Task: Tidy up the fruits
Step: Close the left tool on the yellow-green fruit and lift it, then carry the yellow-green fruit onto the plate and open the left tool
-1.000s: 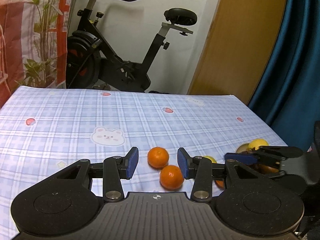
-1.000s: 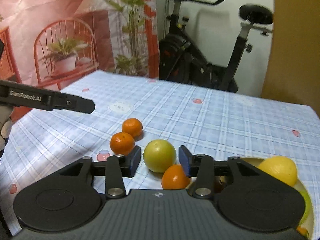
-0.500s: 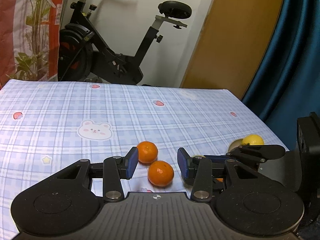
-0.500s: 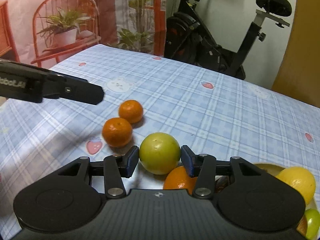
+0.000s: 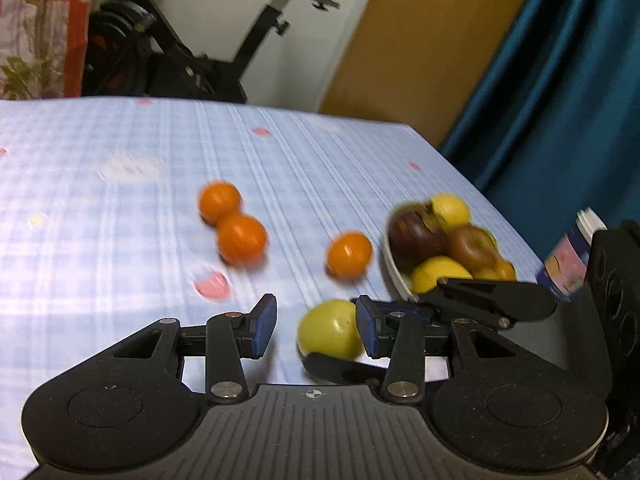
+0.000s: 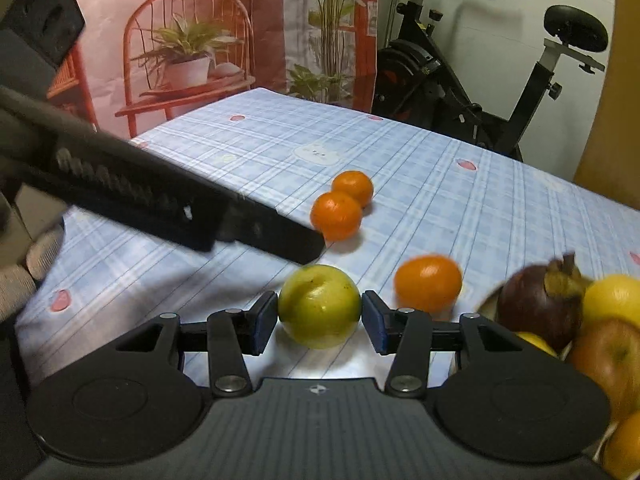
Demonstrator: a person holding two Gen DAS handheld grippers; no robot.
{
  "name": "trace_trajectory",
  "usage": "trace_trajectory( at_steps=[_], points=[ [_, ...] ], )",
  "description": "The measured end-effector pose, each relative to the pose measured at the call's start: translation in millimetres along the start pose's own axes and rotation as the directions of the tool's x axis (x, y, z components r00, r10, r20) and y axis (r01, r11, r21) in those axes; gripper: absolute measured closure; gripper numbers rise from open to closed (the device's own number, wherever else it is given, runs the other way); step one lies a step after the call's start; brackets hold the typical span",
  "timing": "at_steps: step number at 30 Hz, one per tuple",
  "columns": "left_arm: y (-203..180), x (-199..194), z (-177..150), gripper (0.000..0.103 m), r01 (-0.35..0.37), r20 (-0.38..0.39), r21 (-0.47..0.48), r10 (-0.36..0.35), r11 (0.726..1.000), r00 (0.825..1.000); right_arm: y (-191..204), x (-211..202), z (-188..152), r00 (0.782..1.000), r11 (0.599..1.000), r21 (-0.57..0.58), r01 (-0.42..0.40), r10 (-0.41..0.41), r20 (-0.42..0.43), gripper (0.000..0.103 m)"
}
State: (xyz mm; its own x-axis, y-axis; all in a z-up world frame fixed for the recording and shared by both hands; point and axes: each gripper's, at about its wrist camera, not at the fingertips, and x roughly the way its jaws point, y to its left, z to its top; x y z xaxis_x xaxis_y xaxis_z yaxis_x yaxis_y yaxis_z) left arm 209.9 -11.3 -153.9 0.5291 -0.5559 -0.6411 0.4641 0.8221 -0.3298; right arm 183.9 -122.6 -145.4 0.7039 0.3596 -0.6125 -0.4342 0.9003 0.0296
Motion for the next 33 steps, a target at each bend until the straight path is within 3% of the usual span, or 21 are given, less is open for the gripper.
trace_trajectory(
  at_steps=[5, 11, 24, 33],
  points=[
    [-14.3, 3.2, -14.0, 0.057, 0.037, -0.032, 0.027, -0.036, 0.999, 0.999, 2.9, -14.4, -13.0, 1.000, 1.000, 0.020, -0.012, 0.012, 0.015, 0.055],
    [-20.2, 7.6, -22.9, 0.056, 0.031, -0.045, 0.043, -0.029, 0.999, 0.999, 4.8, -25.8, -24.2, 0.999, 0.999, 0.034, -0.029, 0.028, 0.036, 0.055],
    [-16.6, 4.5, -28.7, 0.056, 0.046, -0.006, -0.003, -0.046, 0.999, 0.999, -0.8, -23.9, -38.3, 0.997, 0.993, 0.099, -0.057, 0.052, 0.053, 0.054],
    [-47.9, -6.4, -9.4, 0.056, 0.054, 0.058, 0.096, -0.059, 0.994, 0.997, -5.9, -42.9, -32.6, 0.995, 0.994, 0.106, -0.031, 0.021, 0.094, 0.055]
  ],
)
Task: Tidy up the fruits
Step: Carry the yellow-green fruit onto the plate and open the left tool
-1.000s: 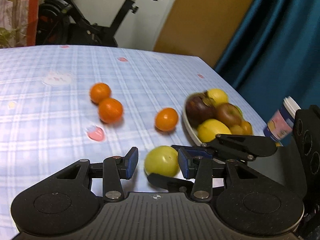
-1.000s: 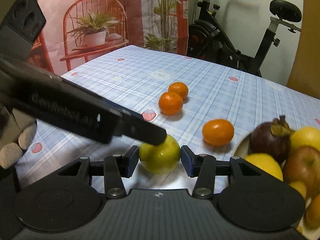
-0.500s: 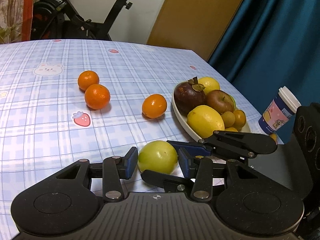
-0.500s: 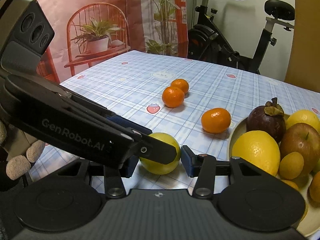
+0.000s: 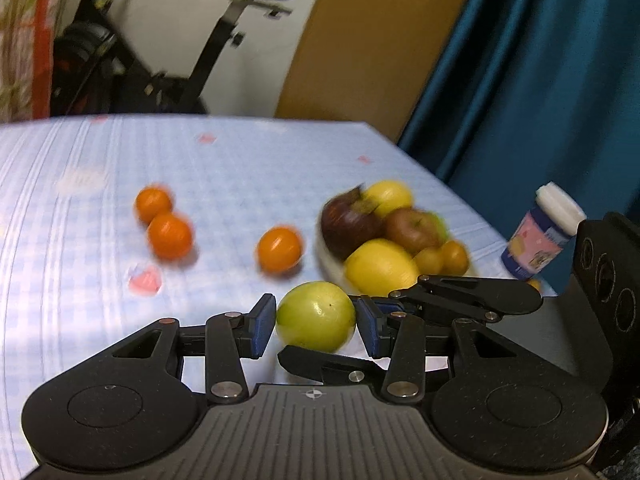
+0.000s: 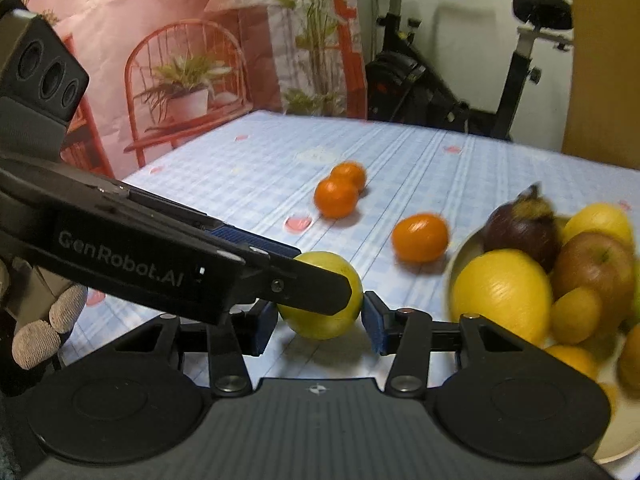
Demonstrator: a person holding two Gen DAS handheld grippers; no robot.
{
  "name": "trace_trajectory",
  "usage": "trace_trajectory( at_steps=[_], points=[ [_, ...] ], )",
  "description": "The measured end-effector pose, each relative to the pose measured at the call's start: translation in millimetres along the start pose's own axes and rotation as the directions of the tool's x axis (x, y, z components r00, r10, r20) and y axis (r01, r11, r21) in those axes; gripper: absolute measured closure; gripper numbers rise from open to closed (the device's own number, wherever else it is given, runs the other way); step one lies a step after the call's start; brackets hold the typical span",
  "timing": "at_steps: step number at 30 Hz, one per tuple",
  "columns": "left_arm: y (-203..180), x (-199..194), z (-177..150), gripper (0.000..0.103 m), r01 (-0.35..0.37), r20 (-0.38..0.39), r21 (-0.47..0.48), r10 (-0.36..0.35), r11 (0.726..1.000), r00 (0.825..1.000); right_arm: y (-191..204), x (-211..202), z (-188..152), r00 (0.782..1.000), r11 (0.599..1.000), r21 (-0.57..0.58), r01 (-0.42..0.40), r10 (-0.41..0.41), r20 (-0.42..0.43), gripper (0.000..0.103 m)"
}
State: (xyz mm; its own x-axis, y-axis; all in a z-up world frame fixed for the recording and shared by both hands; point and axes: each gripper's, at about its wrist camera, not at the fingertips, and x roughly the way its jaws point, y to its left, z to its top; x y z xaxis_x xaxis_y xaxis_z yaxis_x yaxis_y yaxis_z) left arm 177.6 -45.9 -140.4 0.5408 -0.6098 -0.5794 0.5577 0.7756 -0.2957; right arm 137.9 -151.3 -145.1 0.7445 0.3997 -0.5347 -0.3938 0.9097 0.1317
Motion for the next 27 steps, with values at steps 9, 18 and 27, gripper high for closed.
trace_trajectory(
  at_steps=[9, 18, 27],
  points=[
    [-73.4, 31.9, 40.3, 0.056, 0.126, -0.001, 0.144, -0.127, 0.982, 0.992, -42.5, -66.9, 6.2, 0.982, 0.987, 0.063, 0.149, -0.155, 0.106, 0.055],
    [-113.8, 86.4, 42.0, 0.056, 0.171, -0.100, 0.198, -0.154, 0.965, 0.983, -96.2, -99.6, -16.9, 0.955, 0.940, 0.207, 0.272, -0.290, 0.062, 0.055],
    [-92.8, 73.0, 49.1, 0.056, 0.102, -0.039, 0.154, -0.098, 0.983, 0.994, -94.8, -87.1, -20.6, 0.944, 0.935, 0.152, 0.319, -0.328, 0.034, 0.054]
  ],
)
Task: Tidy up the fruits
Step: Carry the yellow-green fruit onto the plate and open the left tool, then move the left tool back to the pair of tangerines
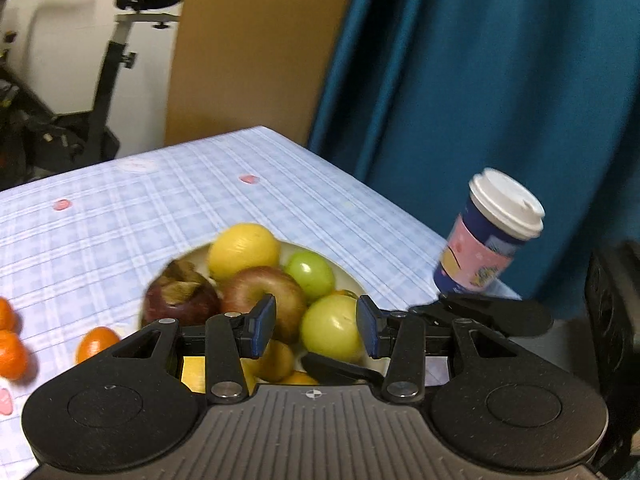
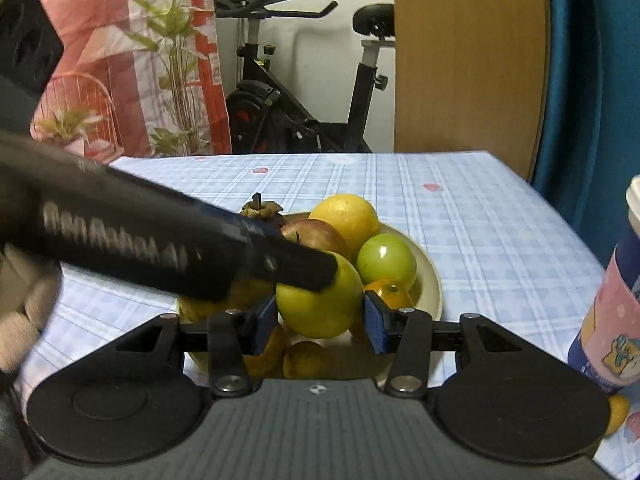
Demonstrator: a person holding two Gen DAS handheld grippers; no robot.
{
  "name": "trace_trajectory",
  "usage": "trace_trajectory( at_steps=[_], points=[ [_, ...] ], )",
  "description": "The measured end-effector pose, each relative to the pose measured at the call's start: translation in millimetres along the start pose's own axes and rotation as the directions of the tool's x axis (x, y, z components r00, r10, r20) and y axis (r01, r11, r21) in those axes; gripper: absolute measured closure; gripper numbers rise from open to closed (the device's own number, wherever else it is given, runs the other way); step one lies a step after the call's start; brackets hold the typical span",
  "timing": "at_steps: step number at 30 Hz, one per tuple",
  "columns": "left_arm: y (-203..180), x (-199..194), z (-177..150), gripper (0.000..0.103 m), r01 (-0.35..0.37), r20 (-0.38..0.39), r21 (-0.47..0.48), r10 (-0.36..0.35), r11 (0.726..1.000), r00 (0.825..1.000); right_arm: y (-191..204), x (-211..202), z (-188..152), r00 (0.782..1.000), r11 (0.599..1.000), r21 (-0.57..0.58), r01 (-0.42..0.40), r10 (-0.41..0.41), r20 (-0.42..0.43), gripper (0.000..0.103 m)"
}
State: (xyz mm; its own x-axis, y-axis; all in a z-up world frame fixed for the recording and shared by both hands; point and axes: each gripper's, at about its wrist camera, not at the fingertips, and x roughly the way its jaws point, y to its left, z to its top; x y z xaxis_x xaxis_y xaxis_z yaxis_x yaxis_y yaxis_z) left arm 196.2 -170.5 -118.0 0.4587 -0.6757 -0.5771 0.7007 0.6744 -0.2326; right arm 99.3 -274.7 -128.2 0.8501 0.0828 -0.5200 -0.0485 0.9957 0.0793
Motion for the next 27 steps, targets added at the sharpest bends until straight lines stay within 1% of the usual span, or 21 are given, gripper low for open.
trace_trajectory(
  at_steps=[5, 10, 13, 15, 16, 19, 21, 24, 27],
  points=[
    [19.0, -14.8, 0.0, 0.056, -0.033, 0.043, -0.066, 0.036, 0.997, 0.998, 0.9, 2.8, -2.9, 1.000, 1.000, -0.015, 0.018, -0.018, 0.010, 0.054],
    [47.0, -32.9, -9.9, 0.056, -0.081, 0.075, -0.174, 0.095, 0.981, 0.993, -1.6, 4.6, -3.1, 0.999, 0.999, -0.013, 0.030, -0.030, 0.014, 0.053],
    [57.8, -45.0, -19.1, 0.056, -0.131, 0.088, -0.206, 0.151, 0.970, 0.985, 1.2, 5.6, -2.8, 0.999, 0.999, -0.023, 0.041, -0.040, 0.015, 0.052],
    [65.8, -55.6, -27.7, 0.056, -0.166, 0.095, -0.230, 0.192, 0.959, 0.977, 4.1, 4.5, -4.6, 0.998, 0.998, -0.033, 0.051, -0.051, 0.024, 0.050],
    [70.0, -60.7, -31.8, 0.056, -0.181, 0.098, -0.243, 0.210, 0.953, 0.973, 5.7, 3.2, -6.4, 0.998, 0.998, -0.035, 0.056, -0.055, 0.036, 0.049],
    [82.8, -77.0, -45.6, 0.056, -0.230, 0.104, -0.282, 0.268, 0.932, 0.958, 11.7, -3.4, -12.7, 0.992, 0.997, -0.054, 0.064, -0.058, 0.108, 0.044],
    [91.4, -88.0, -53.8, 0.056, -0.259, 0.105, -0.298, 0.301, 0.919, 0.948, 18.8, -6.8, -14.7, 0.986, 0.995, -0.070, 0.069, -0.058, 0.155, 0.043],
    [101.7, -100.9, -62.8, 0.056, -0.308, 0.095, -0.302, 0.350, 0.902, 0.932, 32.4, -11.7, -16.9, 0.975, 0.992, -0.109, 0.057, -0.032, 0.220, 0.043],
    [110.2, -112.4, -68.1, 0.056, -0.331, 0.089, -0.309, 0.373, 0.892, 0.924, 47.0, -10.6, -18.2, 0.971, 0.987, -0.159, 0.031, 0.008, 0.240, 0.043]
  ],
)
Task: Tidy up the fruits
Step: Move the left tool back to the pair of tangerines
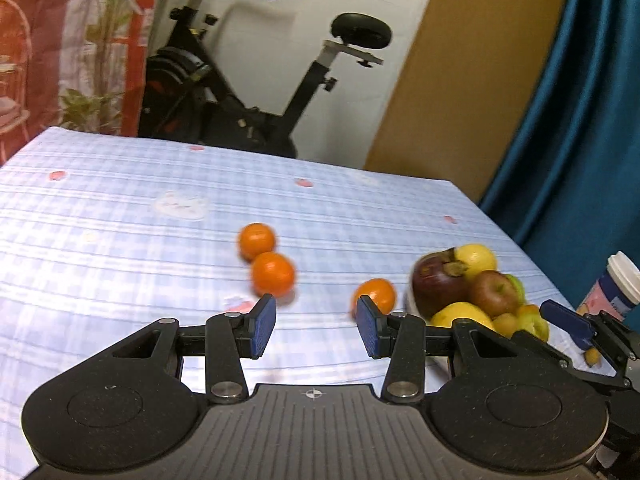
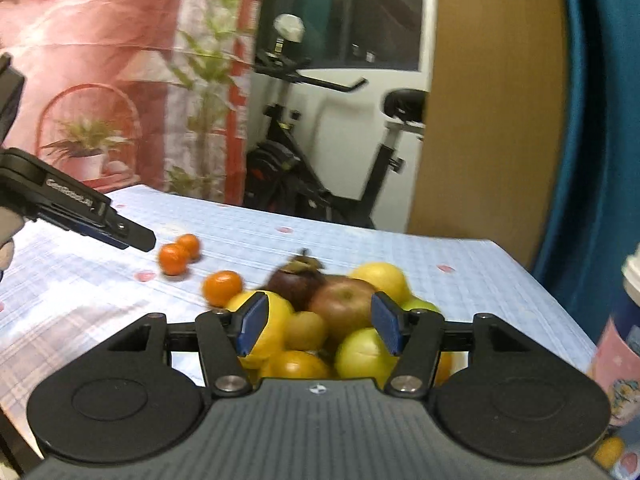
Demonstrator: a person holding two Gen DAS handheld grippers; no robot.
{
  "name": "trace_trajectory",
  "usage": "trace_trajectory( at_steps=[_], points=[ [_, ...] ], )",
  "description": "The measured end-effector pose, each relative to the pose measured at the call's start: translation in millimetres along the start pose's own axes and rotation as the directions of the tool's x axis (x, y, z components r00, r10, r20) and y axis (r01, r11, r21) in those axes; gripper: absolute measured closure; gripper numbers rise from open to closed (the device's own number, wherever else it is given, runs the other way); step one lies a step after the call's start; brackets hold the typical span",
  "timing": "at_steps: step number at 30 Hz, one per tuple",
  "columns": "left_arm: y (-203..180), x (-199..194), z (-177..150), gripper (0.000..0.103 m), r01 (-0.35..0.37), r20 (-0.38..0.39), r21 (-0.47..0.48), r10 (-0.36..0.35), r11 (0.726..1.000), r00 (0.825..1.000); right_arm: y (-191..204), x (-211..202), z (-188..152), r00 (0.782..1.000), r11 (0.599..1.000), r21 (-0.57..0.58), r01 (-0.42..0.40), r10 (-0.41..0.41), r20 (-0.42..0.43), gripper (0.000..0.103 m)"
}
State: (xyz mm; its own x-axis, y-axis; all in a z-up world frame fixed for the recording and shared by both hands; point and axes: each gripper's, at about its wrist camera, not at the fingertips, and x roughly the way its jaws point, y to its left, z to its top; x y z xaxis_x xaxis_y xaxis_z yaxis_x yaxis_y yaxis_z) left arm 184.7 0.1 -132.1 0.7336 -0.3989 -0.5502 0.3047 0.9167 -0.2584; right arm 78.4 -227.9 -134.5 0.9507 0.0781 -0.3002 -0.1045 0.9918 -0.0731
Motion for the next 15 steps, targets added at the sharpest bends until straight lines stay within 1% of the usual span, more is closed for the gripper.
trace_trajectory(
  at_steps=[4, 8, 12, 15],
  points=[
    [9.0, -12.0, 5.9, 0.056, -0.034, 0.037, 0.016, 0.033, 0.999, 0.999, 12.0, 8.7, -0.8, 0.998, 0.999, -0.021, -0.050, 0.049, -0.027, 0.043],
    [16.3, -21.2, 8.4, 0.056, -0.047, 0.068, 0.015, 0.046, 0.999, 0.997, 11.3, 13.4, -0.6, 0.996, 0.997, 0.022, -0.069, 0.070, -0.050, 0.043],
    [26.8, -24.3, 19.1, 0.056, -0.033, 0.078, -0.019, 0.034, 0.999, 0.996, 8.3, 16.1, 4.9, 0.995, 0.996, 0.051, -0.070, 0.073, -0.065, 0.043],
    [31.5, -25.9, 32.4, 0.056, -0.015, 0.104, -0.039, 0.019, 0.999, 0.994, 11.8, 21.7, 13.1, 0.992, 0.993, 0.064, -0.098, 0.102, -0.071, 0.043]
  ],
)
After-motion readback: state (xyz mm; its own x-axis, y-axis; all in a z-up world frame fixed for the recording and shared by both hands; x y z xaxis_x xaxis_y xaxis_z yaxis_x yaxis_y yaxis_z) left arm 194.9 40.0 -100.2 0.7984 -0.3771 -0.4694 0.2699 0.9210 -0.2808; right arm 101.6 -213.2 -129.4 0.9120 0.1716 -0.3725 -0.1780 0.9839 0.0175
